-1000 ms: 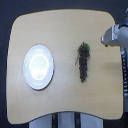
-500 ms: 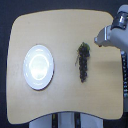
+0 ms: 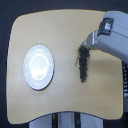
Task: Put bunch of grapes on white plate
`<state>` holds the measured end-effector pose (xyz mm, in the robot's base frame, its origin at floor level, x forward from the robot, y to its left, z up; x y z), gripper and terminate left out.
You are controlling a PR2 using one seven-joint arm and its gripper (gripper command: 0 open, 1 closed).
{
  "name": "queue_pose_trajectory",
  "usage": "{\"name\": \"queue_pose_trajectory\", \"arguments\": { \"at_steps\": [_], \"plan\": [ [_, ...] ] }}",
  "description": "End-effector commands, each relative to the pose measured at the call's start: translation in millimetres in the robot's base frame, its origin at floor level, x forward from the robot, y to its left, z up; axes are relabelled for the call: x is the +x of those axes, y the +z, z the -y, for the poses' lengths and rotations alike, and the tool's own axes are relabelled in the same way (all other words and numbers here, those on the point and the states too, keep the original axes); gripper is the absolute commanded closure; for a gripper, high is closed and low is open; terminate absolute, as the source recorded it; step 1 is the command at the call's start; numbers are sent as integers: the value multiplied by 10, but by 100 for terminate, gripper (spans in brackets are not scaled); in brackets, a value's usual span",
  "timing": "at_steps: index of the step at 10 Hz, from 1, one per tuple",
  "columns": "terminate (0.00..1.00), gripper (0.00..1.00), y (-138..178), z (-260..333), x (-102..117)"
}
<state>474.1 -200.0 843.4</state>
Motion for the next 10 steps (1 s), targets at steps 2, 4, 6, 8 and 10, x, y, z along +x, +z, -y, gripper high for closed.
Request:
{"name": "queue_pose_trajectory", "arguments": {
  "at_steps": [2, 4, 6, 8, 10],
  "plan": [
    [0, 0, -669, -242, 79],
    [0, 0, -846, -265, 204],
    [0, 0, -1015, -363, 284],
    [0, 0, -1104, -588, 259],
    [0, 0, -1167, -678, 255]
  ]
}}
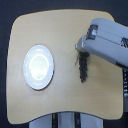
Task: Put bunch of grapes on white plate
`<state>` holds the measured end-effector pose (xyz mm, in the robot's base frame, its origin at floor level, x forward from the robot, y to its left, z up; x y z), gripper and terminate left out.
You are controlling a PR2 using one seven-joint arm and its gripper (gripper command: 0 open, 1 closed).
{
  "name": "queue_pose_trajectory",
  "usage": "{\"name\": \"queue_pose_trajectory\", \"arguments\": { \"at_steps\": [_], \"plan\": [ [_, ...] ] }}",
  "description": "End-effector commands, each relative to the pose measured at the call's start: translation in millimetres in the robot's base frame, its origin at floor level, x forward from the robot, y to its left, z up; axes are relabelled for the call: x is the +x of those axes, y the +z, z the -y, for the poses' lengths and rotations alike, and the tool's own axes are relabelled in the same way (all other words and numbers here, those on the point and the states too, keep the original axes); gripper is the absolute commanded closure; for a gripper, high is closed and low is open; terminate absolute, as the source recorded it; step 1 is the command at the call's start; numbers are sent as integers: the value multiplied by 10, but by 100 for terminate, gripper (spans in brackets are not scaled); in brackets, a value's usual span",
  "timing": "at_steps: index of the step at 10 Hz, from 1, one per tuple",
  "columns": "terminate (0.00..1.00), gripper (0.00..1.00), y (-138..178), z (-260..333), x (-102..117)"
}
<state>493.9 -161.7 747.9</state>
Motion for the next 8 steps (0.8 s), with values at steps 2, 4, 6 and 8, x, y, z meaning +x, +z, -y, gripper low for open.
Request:
{"name": "queue_pose_trajectory", "arguments": {
  "at_steps": [2, 4, 6, 8],
  "plan": [
    [0, 0, -359, -203, -38],
    [0, 0, -437, -98, -162],
    [0, 0, -475, -38, -235],
    [0, 0, -475, 1, -244]
  ]
}}
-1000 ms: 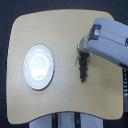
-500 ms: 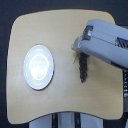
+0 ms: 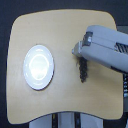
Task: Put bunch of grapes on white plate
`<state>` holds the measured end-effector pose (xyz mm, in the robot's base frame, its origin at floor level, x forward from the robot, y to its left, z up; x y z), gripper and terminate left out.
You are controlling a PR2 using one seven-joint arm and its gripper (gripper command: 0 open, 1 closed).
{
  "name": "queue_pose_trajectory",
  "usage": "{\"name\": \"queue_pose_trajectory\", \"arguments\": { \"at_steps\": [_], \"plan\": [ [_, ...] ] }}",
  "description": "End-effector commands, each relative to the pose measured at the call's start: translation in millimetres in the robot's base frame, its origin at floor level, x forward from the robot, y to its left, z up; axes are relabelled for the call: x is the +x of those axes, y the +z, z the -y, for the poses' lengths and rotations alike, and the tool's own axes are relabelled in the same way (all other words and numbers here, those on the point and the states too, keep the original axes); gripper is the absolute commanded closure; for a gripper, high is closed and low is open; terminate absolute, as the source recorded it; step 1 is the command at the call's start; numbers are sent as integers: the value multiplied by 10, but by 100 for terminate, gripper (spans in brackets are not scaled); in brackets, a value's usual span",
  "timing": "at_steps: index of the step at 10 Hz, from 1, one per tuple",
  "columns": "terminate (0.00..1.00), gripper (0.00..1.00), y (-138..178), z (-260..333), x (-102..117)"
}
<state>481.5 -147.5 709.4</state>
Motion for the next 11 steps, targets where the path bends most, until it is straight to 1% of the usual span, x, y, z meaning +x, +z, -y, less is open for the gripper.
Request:
{"name": "queue_pose_trajectory", "arguments": {
  "at_steps": [1, 2, 3, 8, 11],
  "plan": [
    [0, 0, -59, 103, -138],
    [0, 0, -34, 47, -173],
    [0, 100, -25, 27, -170],
    [0, 100, 40, 101, -96],
    [0, 100, 67, 183, -12]
  ]
}}
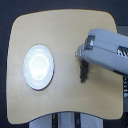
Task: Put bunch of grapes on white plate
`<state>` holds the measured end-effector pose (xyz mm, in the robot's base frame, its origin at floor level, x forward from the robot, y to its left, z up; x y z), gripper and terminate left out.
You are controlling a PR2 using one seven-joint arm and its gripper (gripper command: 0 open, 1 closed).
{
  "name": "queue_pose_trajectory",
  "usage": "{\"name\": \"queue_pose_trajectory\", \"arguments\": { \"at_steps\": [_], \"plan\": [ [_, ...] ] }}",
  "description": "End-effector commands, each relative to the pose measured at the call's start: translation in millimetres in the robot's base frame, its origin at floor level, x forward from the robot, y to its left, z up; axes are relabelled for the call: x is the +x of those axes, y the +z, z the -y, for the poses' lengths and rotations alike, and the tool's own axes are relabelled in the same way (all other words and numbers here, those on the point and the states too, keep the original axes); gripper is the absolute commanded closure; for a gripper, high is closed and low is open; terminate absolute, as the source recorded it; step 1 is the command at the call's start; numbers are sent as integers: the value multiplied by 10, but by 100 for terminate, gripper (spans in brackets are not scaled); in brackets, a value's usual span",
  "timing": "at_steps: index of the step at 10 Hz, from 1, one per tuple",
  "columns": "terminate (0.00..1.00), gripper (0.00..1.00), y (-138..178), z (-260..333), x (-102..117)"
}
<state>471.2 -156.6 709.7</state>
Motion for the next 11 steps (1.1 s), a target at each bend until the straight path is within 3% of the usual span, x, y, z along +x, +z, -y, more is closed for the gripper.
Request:
{"name": "queue_pose_trajectory", "arguments": {
  "at_steps": [1, 11],
  "plan": [
    [0, 100, 72, 97, 108],
    [0, 100, 155, -131, 80]
  ]
}}
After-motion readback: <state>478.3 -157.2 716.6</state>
